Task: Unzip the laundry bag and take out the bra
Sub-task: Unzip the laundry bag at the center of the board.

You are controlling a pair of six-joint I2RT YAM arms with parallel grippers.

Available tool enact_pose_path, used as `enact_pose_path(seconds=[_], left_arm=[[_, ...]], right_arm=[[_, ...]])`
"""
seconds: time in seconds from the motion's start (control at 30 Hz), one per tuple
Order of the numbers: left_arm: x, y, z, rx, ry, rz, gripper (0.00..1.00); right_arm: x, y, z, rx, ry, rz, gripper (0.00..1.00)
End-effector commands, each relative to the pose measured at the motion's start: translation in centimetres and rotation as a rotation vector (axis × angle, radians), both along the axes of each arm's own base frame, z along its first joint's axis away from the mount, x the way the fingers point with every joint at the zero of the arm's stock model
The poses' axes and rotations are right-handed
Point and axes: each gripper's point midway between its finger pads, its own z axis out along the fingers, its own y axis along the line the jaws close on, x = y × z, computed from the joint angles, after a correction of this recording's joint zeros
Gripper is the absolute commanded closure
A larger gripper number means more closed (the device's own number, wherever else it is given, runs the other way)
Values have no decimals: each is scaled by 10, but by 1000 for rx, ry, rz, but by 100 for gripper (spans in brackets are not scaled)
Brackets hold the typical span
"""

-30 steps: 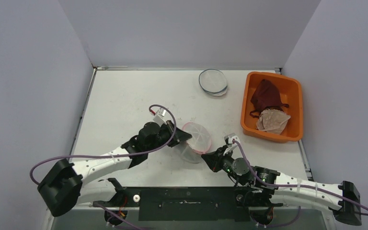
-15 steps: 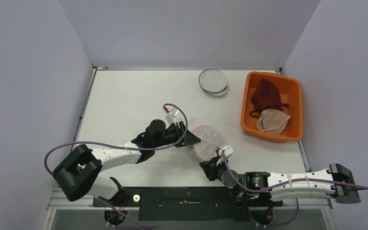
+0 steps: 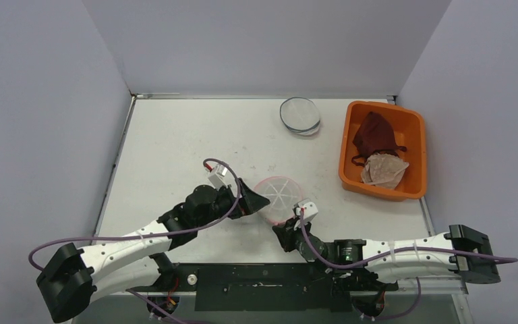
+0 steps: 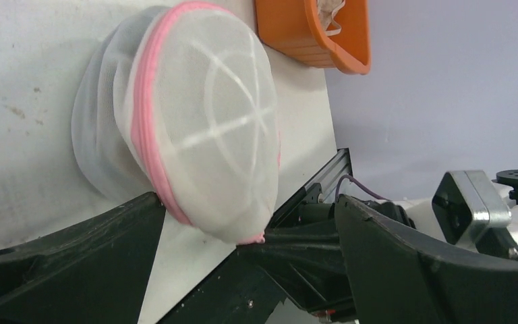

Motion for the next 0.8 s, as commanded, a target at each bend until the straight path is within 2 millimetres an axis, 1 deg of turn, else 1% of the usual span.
enact_pose_path(seconds=[0.0,0.13,0.2,0.27,0.33,0.37,0.47,0.63,0.77], left_arm=[[-12,15,-13,46,56,102,4],[-35,13,-27,57,130,115,4],[-45,6,-26,9,153,116,4],[-49,-1,-24,-49,162,108,4],[-48,-6,-21,-89,173,114,1],[-47,-8,-21,-98,174,117,2],[-39,-13,-15,-118,173,144,15],[-28,-12,-12,-135,189,220,39],[-23,-11,-14,-138,198,252,50]], right_arm=[[6,13,21,89,3,-15,95],[7,16,20,113,15,-12,95],[7,18,21,118,18,-8,95],[7,20,23,121,18,-1,95],[6,22,22,117,18,7,95],[6,23,23,118,18,10,95],[5,24,23,119,18,18,95],[4,25,24,125,19,23,95],[3,26,23,126,20,27,95]])
